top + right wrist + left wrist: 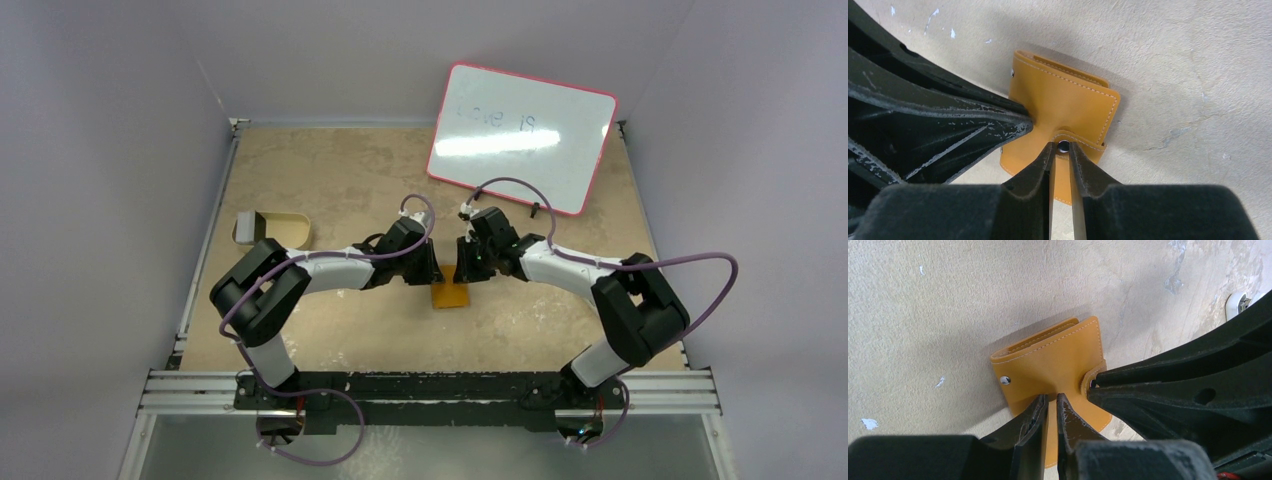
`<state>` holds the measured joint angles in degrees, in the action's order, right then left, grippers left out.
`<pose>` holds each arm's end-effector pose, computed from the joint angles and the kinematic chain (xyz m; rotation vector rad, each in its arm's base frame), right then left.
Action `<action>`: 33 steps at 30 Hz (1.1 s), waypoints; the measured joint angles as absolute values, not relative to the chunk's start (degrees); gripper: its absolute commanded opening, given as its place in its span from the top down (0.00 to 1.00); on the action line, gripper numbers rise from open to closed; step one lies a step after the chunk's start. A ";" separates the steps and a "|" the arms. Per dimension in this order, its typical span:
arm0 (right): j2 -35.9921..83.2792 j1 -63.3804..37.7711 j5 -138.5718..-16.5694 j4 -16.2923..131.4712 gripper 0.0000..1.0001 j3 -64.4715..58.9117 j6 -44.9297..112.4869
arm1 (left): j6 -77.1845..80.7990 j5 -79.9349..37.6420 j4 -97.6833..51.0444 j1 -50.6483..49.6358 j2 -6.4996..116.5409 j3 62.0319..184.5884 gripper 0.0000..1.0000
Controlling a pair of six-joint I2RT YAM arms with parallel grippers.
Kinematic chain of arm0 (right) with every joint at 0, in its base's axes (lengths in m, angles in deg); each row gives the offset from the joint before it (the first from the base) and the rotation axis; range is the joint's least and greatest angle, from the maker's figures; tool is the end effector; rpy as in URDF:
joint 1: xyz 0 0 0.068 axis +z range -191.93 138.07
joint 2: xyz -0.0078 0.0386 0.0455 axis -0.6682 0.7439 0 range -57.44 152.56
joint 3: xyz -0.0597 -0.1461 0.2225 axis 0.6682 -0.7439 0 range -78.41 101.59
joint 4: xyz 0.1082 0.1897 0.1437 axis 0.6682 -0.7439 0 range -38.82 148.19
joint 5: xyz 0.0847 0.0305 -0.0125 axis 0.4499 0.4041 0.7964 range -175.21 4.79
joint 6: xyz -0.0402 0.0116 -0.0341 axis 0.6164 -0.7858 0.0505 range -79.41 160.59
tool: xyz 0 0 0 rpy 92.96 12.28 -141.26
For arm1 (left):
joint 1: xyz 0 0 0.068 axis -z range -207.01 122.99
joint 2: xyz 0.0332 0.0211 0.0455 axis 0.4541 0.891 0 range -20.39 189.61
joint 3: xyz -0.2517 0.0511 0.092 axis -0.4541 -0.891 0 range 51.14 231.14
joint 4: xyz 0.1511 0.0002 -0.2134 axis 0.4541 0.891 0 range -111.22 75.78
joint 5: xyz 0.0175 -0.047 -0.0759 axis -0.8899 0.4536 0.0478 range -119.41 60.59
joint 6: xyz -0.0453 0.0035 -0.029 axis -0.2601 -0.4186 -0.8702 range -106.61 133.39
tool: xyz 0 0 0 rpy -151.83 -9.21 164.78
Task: Put the credit cards into the card holder
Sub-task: Close the card holder at the center of the board.
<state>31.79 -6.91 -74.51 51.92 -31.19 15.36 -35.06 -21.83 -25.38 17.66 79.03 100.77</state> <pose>0.2510 0.1840 0.1767 -0.3042 2.4993 0.6852 0.2411 -0.2449 0.1474 -0.0153 2.5634 -0.8754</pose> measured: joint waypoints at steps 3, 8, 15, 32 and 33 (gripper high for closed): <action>31.79 -6.91 -73.68 50.79 0.83 -30.73 16.52 | -35.06 -21.90 -25.38 17.64 79.05 100.77 0.89; 31.79 -6.91 -73.62 50.17 0.84 -30.69 16.71 | -35.06 -21.90 -25.38 17.66 79.05 100.77 0.89; 31.88 -6.91 -73.53 50.17 0.86 -30.69 16.87 | -35.06 -21.92 -25.38 17.66 79.05 100.77 0.89; 34.39 -6.73 -74.34 48.62 0.91 -28.79 14.27 | -35.10 -21.90 -25.40 17.64 79.05 100.75 0.89; 34.85 -6.73 -74.51 48.10 0.91 -28.31 14.07 | -35.17 -21.88 -25.45 17.64 79.05 100.75 0.89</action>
<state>34.85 -6.73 -74.51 48.10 -28.31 14.07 -35.17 -21.88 -25.45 17.64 79.05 100.75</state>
